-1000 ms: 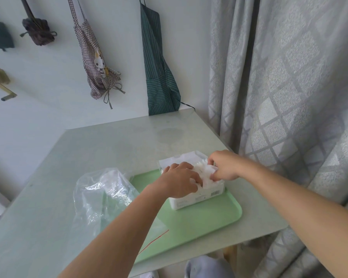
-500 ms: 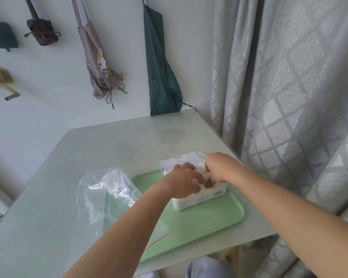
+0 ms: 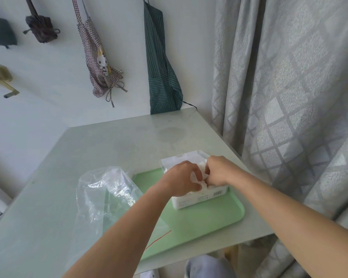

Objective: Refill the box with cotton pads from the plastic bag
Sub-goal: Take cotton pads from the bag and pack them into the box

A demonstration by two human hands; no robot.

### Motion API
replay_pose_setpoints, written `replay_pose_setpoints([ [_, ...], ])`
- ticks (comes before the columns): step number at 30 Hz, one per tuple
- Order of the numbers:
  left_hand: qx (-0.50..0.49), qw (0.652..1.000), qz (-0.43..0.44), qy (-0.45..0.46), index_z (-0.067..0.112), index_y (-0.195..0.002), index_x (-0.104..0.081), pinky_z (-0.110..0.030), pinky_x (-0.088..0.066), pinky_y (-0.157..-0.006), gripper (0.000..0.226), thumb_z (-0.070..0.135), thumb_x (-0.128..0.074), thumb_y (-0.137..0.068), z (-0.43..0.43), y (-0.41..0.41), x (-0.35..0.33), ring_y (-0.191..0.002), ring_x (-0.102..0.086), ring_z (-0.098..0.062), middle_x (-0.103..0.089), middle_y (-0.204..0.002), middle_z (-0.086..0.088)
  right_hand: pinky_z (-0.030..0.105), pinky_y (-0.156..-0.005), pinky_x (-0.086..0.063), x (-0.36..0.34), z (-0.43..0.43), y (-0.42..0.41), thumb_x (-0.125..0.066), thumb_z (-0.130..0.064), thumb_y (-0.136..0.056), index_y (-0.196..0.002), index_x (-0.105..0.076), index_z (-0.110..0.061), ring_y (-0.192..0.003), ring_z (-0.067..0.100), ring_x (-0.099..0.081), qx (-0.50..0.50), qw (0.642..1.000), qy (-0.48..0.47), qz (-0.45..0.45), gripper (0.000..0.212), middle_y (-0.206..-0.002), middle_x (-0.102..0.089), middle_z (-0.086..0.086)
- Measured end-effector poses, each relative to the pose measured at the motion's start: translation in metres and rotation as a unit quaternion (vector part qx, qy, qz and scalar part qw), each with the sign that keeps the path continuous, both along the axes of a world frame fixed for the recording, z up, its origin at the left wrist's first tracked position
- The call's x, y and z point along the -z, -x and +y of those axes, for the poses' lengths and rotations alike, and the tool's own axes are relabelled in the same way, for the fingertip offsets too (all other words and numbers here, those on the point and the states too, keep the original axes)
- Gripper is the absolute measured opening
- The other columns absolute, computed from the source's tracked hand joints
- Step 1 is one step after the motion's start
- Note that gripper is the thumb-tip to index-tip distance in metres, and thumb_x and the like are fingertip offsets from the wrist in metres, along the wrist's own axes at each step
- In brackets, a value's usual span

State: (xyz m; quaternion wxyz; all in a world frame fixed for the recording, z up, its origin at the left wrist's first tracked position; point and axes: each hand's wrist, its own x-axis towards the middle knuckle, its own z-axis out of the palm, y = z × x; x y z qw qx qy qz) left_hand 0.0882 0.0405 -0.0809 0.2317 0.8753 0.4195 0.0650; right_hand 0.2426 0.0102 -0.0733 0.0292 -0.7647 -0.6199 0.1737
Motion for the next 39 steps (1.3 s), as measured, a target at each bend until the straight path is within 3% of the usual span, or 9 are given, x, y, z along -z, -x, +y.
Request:
replay_pose_setpoints([
  [6,-0.01,0.998,-0.064,0.013,0.027,-0.12,-0.063,-0.026,-0.047,-0.085,0.033,0.032,-0.068,-0.088,-0.011,0.018,-0.019,-0.095,-0.059,-0.016,-0.061,-0.125,0.005,0.029,-0.053,-0.041,-0.016,-0.009,-0.008,-0.05,-0.025,-0.088,-0.062,-0.045,-0.015,-0.066,0.028,-0.058,0.036,0.996,-0.086,-0.003,0.028,-0.065,-0.056,0.004],
  [11,-0.03,0.991,-0.128,0.008,0.031,-0.109,-0.067,-0.029,-0.048,-0.093,0.02,0.031,-0.068,-0.089,-0.026,0.061,-0.042,-0.11,-0.059,-0.01,-0.066,-0.117,0.013,0.033,-0.063,-0.057,-0.035,-0.025,0.01,-0.048,-0.029,-0.083,-0.076,-0.067,-0.02,-0.068,0.023,-0.069,0.019,0.985,-0.156,0.072,0.022,-0.069,-0.072,-0.005],
  [17,-0.076,0.993,-0.087,-0.023,0.033,-0.078,-0.064,-0.02,-0.047,-0.069,0.016,0.037,-0.079,-0.075,-0.067,0.132,-0.049,-0.071,-0.058,-0.003,-0.064,-0.084,0.016,0.031,-0.062,-0.052,-0.052,-0.058,0.073,-0.056,-0.018,-0.091,-0.084,-0.069,-0.01,-0.062,0.018,-0.068,-0.113,0.94,-0.044,0.319,0.017,-0.076,-0.076,0.005],
  [21,-0.102,0.991,0.062,-0.059,0.033,-0.097,-0.054,-0.026,-0.046,-0.082,0.051,0.059,-0.078,-0.061,-0.094,0.175,-0.033,-0.092,-0.05,-0.009,-0.053,-0.097,0.013,0.034,-0.077,-0.056,-0.045,-0.076,0.114,-0.047,-0.006,-0.092,-0.097,-0.068,-0.004,-0.083,0.025,-0.074,-0.196,0.918,0.085,0.335,0.021,-0.096,-0.076,0.013],
  [24,-0.118,0.982,0.108,-0.098,0.031,-0.105,-0.047,-0.034,-0.048,-0.086,0.051,0.048,-0.074,-0.066,-0.104,0.199,-0.018,-0.097,-0.048,-0.015,-0.048,-0.103,0.01,0.035,-0.093,-0.054,-0.037,-0.086,0.137,-0.044,-0.003,-0.09,-0.108,-0.069,-0.001,-0.1,0.023,-0.072,-0.232,0.906,0.147,0.321,0.031,-0.108,-0.074,0.012],
  [27,-0.193,0.976,-0.024,-0.1,0.027,-0.089,-0.051,-0.037,-0.053,-0.077,0.021,0.024,-0.066,-0.075,-0.103,0.205,-0.01,-0.082,-0.057,-0.015,-0.058,-0.093,0.009,0.032,-0.108,-0.044,-0.027,-0.092,0.155,-0.047,-0.006,-0.091,-0.128,-0.064,-0.012,-0.122,0.013,-0.059,-0.252,0.915,0.155,0.273,0.041,-0.128,-0.065,0.0],
  [31,-0.27,0.937,-0.203,-0.09,0.026,-0.079,-0.055,-0.022,-0.048,-0.062,0.015,0.016,-0.066,-0.079,-0.102,0.193,-0.012,-0.071,-0.06,-0.012,-0.063,-0.081,0.01,0.028,-0.115,-0.028,-0.018,-0.097,0.175,-0.039,-0.014,-0.095,-0.154,-0.025,-0.027,-0.144,0.013,-0.032,-0.268,0.945,0.048,0.183,0.062,-0.159,-0.029,-0.007],
  [35,-0.26,0.917,-0.296,-0.067,0.029,-0.075,-0.056,-0.012,-0.041,-0.055,0.018,0.017,-0.069,-0.078,-0.109,0.175,-0.021,-0.063,-0.063,-0.008,-0.065,-0.079,0.014,0.024,-0.078,-0.046,-0.01,-0.086,0.188,-0.032,-0.008,-0.094,-0.142,-0.038,-0.023,-0.096,0.015,-0.061,-0.262,0.948,-0.046,0.177,0.051,-0.138,-0.051,0.002],
  [39,-0.202,0.92,-0.335,-0.013,0.027,-0.076,-0.063,-0.023,-0.051,-0.057,0.013,0.016,-0.071,-0.077,-0.117,0.169,-0.033,-0.066,-0.068,-0.012,-0.07,-0.08,0.01,0.027,-0.079,-0.05,0.001,-0.069,0.19,-0.03,-0.002,-0.089,-0.128,-0.05,-0.013,-0.099,0.024,-0.06,-0.239,0.954,-0.043,0.176,0.046,-0.116,-0.062,0.005],
])
